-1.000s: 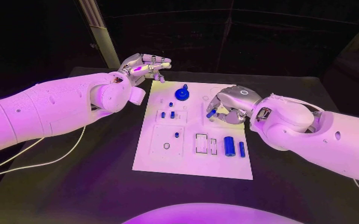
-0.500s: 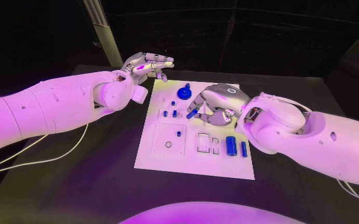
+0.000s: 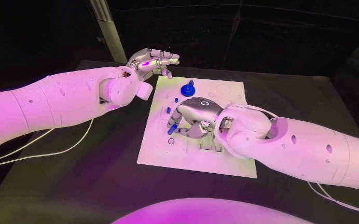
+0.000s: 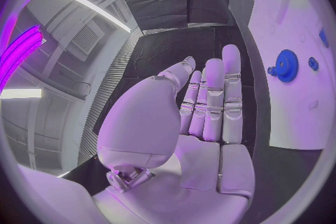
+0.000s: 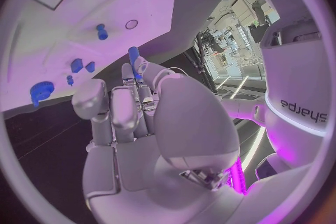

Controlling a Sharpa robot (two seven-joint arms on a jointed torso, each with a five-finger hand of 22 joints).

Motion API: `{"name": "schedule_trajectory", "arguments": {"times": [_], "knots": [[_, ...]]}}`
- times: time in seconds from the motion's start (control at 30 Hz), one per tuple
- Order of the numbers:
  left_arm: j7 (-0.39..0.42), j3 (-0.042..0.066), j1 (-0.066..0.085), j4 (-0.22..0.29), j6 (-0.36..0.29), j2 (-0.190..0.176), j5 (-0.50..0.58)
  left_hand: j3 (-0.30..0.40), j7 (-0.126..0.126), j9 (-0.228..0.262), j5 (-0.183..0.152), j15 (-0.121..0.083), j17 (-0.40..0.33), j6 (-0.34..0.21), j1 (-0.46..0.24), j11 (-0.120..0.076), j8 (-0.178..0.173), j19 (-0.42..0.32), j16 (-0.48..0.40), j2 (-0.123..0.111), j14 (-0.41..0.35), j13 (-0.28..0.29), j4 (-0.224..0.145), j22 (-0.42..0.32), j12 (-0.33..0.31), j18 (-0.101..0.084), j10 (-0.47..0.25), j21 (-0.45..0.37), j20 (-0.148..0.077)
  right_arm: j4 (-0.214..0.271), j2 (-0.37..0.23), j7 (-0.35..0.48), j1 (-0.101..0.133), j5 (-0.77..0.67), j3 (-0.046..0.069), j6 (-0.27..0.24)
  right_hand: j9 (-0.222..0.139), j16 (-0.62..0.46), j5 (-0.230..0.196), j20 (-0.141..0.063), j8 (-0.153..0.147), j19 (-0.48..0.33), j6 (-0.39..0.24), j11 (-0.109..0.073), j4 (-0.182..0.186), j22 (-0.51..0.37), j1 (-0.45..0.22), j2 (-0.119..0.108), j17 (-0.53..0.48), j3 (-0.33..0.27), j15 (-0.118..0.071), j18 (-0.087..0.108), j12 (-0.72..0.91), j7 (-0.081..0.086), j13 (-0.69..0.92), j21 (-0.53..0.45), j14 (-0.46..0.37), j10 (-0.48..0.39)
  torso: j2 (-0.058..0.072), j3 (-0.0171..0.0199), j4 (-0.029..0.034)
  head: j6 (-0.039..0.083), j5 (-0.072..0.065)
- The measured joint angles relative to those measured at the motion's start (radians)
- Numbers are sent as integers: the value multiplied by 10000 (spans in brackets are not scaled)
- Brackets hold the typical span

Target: Assemble the parts on the task board

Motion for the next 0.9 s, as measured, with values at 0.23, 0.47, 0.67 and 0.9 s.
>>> {"name": "schedule_trajectory", "arguments": {"times": [0.23,0.47,0.67,0.9], "knots": [[-1,0,3,12,10,19,0,0,0,0,0,0,0,0,0,0,0,0,0,0,0,-8,0,-8,0,1,0,0,0,-336,359,6,-89,-187,-41,439,-1,0,-1,0,-31,0,-2,1,-1,0,-48,-3,-13,-1,0,0,0,3,0,0,0,-1,-5,5,-7,-43,61],[-1,1,3,17,15,21,0,-1,0,0,0,0,1,0,0,0,0,0,0,0,0,-8,0,-7,0,0,0,0,0,-472,523,-14,-106,-418,-48,779,-7,0,-2,0,-69,0,-4,2,-1,-12,-50,-6,-12,-2,0,0,-46,5,0,0,0,-2,-8,14,-10,-69,105],[-2,2,4,16,19,21,0,-1,0,0,0,0,1,0,0,0,0,0,0,0,0,-7,0,-6,0,0,0,0,0,-493,534,-72,-109,-631,-50,960,-9,0,-5,0,-89,0,-13,3,-3,-23,-59,-16,-12,-3,0,1,-46,22,0,0,0,-3,-9,20,-15,-91,117],[-4,2,4,7,22,24,0,-1,0,0,0,0,1,0,0,0,0,0,0,0,0,-7,0,-5,0,0,0,0,0,-495,532,-165,-110,-862,-51,1197,-1,0,34,0,-52,0,-12,3,-4,-22,-112,-66,-21,-5,0,0,-46,25,1,0,0,-3,-11,18,-18,-124,133]]}}
